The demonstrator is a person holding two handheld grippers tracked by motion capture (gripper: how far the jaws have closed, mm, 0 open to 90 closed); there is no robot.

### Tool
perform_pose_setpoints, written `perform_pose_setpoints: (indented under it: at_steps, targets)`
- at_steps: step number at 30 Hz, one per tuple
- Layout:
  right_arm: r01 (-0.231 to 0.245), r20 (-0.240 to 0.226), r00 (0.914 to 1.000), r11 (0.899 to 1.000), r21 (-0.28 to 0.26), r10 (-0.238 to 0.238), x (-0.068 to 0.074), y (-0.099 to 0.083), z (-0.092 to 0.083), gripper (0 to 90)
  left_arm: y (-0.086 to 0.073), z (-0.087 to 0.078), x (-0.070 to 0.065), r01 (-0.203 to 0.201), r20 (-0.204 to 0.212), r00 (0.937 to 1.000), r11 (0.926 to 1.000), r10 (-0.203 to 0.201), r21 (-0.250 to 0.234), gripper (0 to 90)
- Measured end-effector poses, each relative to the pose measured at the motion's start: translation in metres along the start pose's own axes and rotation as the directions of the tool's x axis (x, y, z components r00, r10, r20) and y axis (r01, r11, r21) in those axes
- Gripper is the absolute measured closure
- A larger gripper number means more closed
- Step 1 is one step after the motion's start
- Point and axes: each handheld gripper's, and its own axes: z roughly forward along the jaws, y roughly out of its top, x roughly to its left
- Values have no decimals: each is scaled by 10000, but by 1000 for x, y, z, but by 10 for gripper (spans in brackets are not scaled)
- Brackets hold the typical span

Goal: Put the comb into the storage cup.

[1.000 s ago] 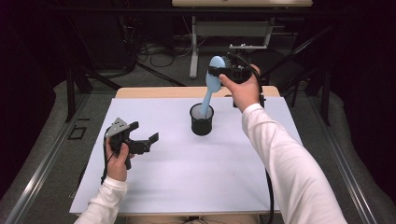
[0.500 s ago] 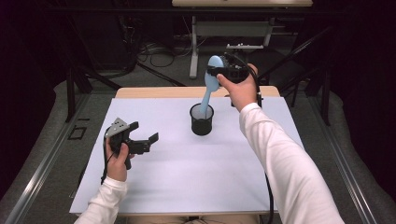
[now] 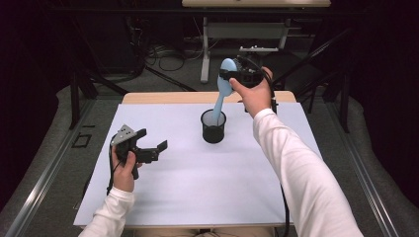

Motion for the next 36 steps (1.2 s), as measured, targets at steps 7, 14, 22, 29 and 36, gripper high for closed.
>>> perform_pose_setpoints:
  at_steps: [7, 14, 22, 29, 36]
  targets:
    - [206, 72, 9998, 9998, -15, -206, 2, -1, 2, 488, 0, 0, 0, -42, 1, 10000, 10000, 42, 19, 7]
    - [699, 192, 9974, 9976, 11, -699, 9, -6, 7, 487, 0, 0, 0, -4, -7, 10000, 10000, 4, 17, 7]
    - [945, 210, 9953, 9955, 100, -947, 15, -11, 14, 486, 0, 0, 0, 8, -27, 10000, 10000, -7, 12, 7]
    - [1003, 167, 9948, 9948, 194, -1006, 18, -16, 18, 486, 0, 0, 0, 30, -17, 10000, 10000, -30, -6, 7]
    - [1024, 209, 9945, 9943, 303, -1031, 17, -22, 23, 486, 0, 0, 1, 14, -16, 10000, 10000, -14, 11, 7]
